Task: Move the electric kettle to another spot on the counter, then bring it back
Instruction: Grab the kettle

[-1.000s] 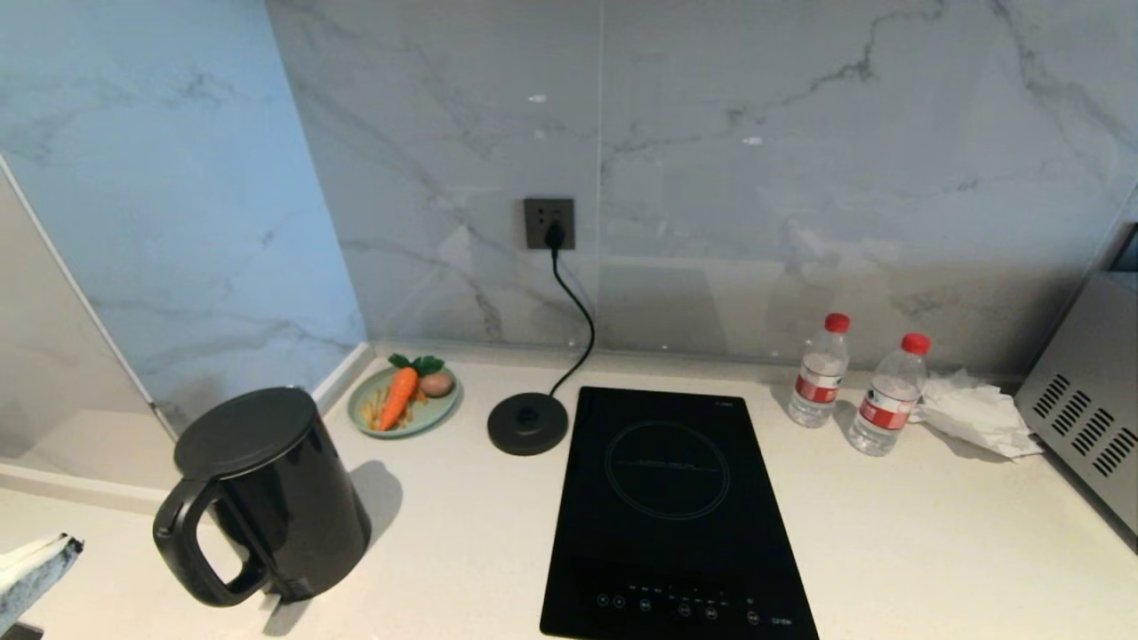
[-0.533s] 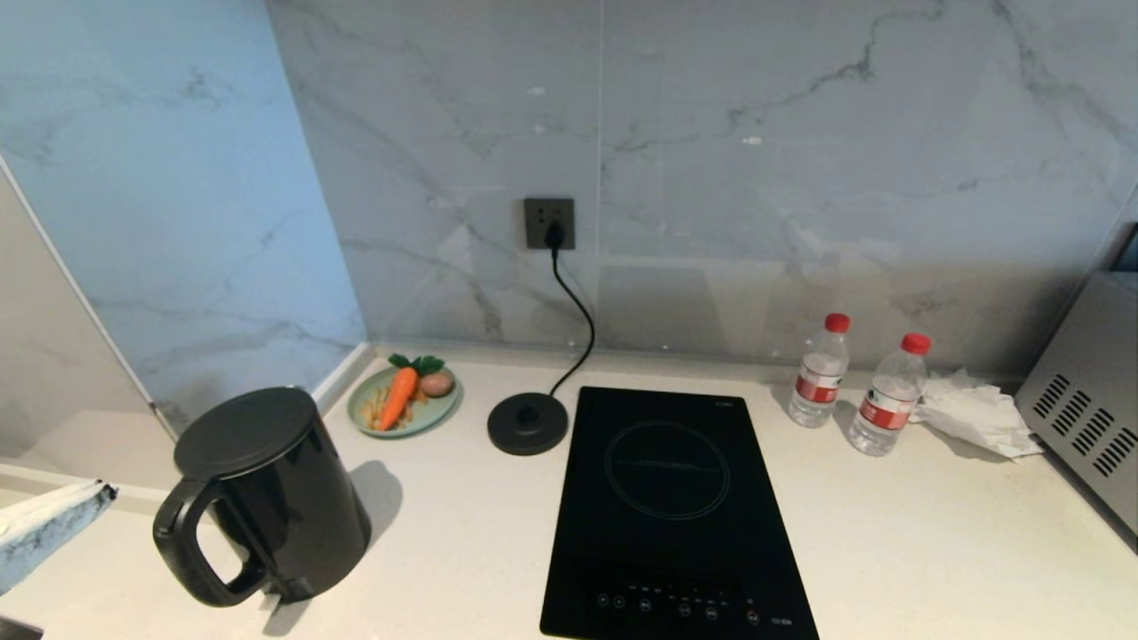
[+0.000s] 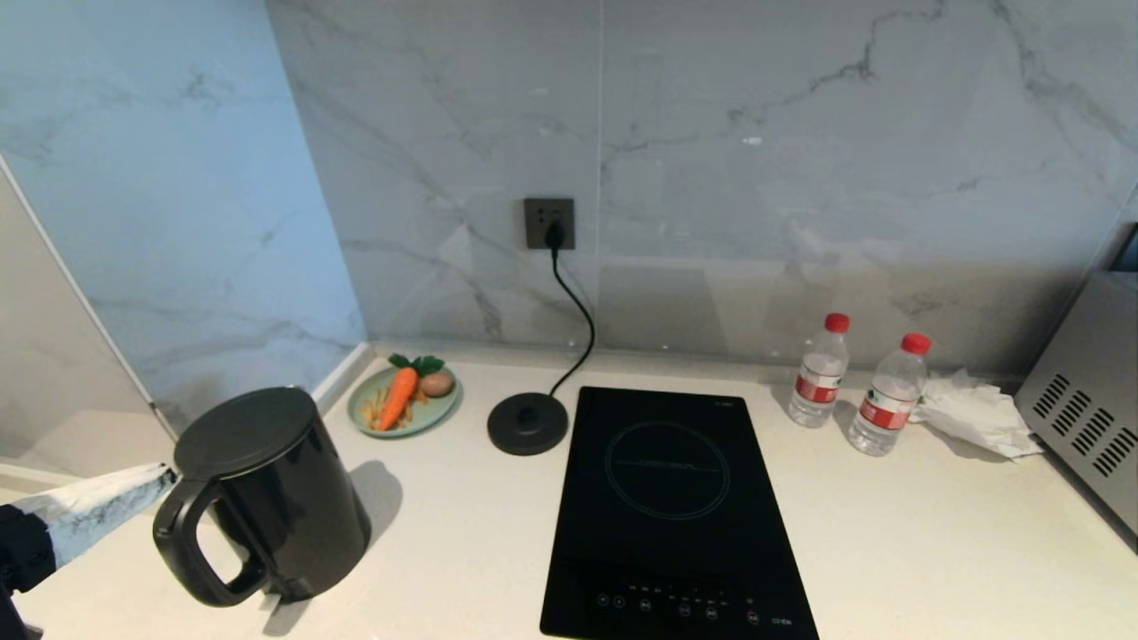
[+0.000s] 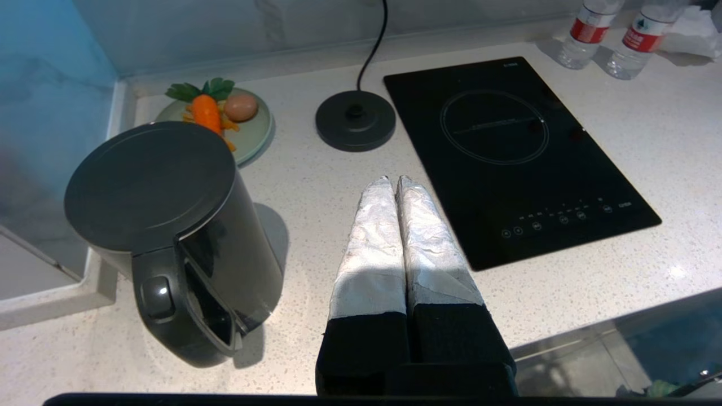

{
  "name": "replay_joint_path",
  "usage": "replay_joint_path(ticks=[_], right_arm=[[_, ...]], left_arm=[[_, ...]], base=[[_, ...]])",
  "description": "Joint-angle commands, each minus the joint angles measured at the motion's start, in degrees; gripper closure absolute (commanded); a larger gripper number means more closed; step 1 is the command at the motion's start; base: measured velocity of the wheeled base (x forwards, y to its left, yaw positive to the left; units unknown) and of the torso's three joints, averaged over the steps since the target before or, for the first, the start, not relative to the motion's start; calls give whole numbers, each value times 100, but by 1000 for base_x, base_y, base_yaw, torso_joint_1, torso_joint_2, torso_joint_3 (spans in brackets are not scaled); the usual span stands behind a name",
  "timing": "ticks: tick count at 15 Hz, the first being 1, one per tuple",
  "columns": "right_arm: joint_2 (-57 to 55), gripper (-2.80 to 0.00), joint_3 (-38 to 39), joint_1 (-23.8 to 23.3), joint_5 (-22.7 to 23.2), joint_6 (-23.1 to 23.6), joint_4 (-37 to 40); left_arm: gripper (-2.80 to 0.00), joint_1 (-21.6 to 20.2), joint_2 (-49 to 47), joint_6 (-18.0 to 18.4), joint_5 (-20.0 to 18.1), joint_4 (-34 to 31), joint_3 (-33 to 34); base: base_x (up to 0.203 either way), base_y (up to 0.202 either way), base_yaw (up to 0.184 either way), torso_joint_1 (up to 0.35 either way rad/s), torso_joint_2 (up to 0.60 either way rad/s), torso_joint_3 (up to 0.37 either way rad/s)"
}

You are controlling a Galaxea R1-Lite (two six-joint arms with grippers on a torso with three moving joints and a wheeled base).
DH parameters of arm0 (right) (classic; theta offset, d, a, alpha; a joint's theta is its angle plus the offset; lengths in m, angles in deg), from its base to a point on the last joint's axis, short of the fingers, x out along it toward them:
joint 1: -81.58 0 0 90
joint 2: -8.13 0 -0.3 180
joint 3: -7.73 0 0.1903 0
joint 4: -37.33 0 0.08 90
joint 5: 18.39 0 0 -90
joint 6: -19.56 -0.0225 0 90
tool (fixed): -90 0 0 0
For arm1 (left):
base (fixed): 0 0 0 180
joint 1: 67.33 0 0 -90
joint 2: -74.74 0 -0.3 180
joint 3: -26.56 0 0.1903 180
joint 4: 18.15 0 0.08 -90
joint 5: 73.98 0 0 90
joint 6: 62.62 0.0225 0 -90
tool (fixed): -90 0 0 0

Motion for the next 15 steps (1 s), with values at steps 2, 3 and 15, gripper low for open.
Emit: replay_joint_path(ticks=[2, 3, 15], right_arm=[[0, 0, -5, 0, 2, -2, -6], [0, 0, -5, 0, 4, -5, -7], [0, 0, 2, 0, 2, 4, 2]], left_arm=[[0, 163, -456, 0, -2, 3, -153], [0, 267, -612, 0, 15, 3, -201], [0, 671, -1417, -464, 1655, 12, 21]], base=[[0, 0, 0, 0, 0, 0], [0, 0, 0, 0, 0, 0], [0, 0, 0, 0, 0, 0]])
